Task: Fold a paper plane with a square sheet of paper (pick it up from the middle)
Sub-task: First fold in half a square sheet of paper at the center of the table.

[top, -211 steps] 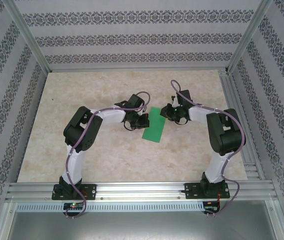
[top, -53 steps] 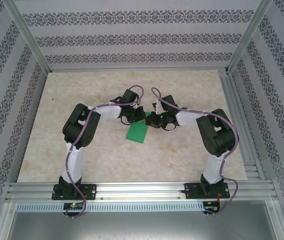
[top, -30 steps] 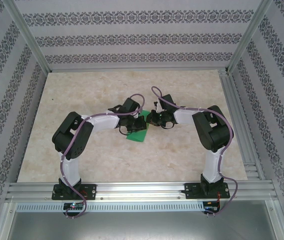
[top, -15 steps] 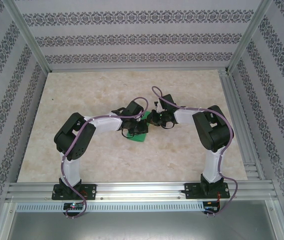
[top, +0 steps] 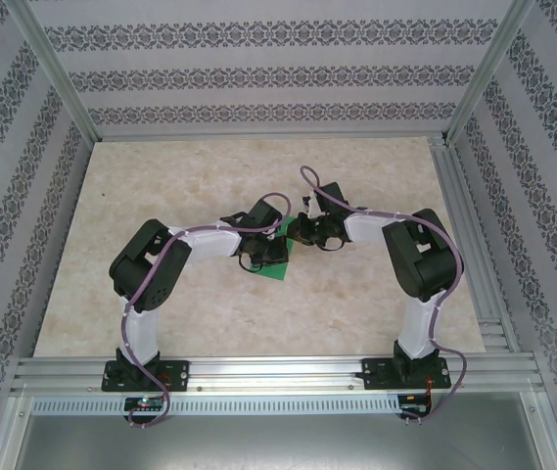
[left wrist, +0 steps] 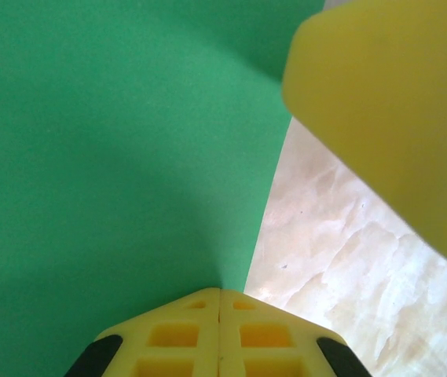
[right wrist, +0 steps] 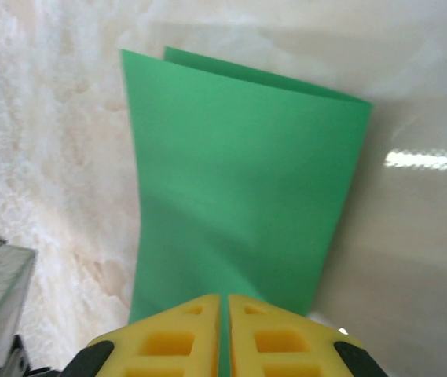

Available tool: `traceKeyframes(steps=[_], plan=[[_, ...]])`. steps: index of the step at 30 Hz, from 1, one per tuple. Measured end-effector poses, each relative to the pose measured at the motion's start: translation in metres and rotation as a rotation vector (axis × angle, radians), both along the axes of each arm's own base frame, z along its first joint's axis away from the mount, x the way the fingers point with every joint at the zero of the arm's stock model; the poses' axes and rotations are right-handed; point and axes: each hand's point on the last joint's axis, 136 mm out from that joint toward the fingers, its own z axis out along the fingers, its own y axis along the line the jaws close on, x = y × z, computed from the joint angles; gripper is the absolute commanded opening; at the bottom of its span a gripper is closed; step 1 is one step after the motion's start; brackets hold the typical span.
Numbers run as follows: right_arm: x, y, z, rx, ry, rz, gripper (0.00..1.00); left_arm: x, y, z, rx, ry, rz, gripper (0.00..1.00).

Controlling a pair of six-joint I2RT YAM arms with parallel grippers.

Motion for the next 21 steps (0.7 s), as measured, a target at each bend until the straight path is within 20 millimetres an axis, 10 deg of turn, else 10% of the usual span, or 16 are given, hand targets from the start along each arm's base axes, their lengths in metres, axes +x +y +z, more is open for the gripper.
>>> traceKeyframes(steps=[21], plan=[[0.009, -0.011, -0.021, -0.064, 0.075, -0.027, 0.08, -0.001, 0.001, -0.001, 0.001, 0.002, -0.001, 0.06]])
